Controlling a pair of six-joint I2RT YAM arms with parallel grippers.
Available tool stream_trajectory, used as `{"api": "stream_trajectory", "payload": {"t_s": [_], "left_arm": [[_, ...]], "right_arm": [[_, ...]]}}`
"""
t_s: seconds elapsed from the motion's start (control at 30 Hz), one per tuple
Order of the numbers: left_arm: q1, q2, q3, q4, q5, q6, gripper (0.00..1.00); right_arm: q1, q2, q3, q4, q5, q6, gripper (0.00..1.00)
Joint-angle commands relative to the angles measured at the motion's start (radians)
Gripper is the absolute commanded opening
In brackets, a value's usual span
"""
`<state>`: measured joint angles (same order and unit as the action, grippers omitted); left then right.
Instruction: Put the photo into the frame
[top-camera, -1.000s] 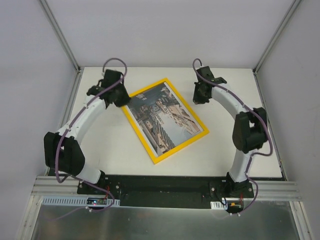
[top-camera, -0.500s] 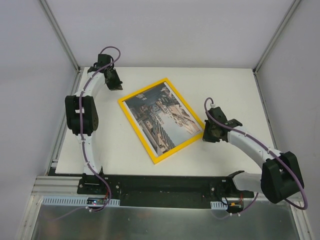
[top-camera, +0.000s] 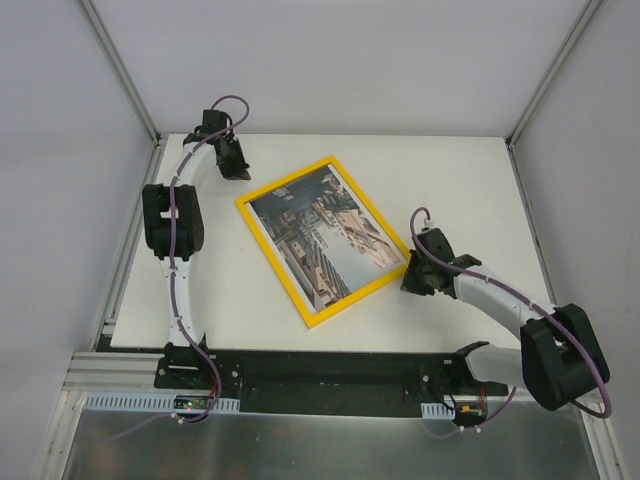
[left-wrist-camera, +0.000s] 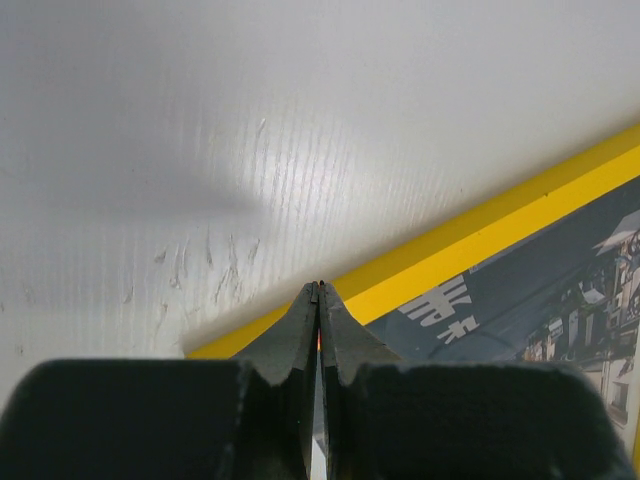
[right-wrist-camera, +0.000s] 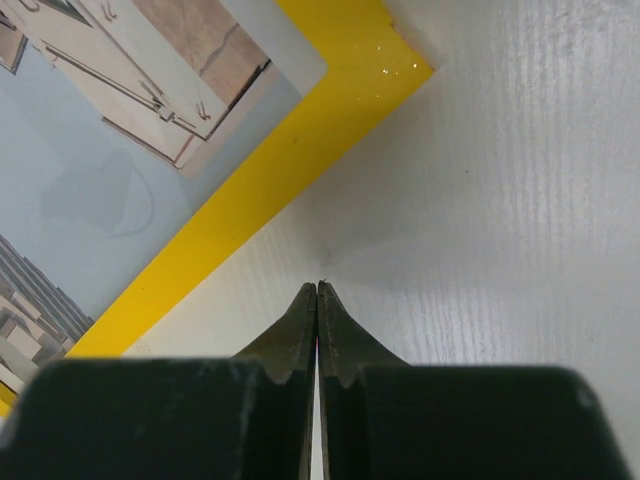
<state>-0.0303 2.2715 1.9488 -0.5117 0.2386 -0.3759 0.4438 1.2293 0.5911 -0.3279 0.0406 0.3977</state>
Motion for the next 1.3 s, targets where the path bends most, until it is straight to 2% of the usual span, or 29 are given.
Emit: {"api": "stream_trajectory", "payload": {"t_s": [0.0,0.23,0.47,0.8,1.03,1.13,1.27], "left_arm": [[0.017,0.049,0.070,-0.004,0.016,-0.004,0.00],[0.017,0.108,0.076,-0.020,0.033,-0.073,0.00],[0.017,0.103,0.035,-0.063,-0.004,-0.086,0.00],[0.015,0.016,-0.128,-0.105,0.013,-0.069,0.00],[-0.031,-0.185,-0.416,-0.106,-0.051,-0.141,0.00],[-0.097,-0.321,-0.617,-0.065,-0.100,-0.196,0.00],[-0.207,-0.530,-0.946,0.068,-0.131,-0.311,0.00]], "right_arm": [[0.003,0.019,-0.016,0.087,-0.021,0.038,0.01],[0.013,0.074,-0.024,0.135,-0.027,0.061,0.01],[0.010,0.136,0.007,0.151,-0.012,0.053,0.01],[-0.071,0.272,0.114,0.141,-0.027,0.009,0.01],[-0.131,0.442,0.363,0.011,-0.030,-0.075,0.01],[-0.152,0.542,0.505,-0.054,-0.068,-0.111,0.01],[-0.171,0.694,0.711,-0.167,-0.068,-0.161,0.01]]}}
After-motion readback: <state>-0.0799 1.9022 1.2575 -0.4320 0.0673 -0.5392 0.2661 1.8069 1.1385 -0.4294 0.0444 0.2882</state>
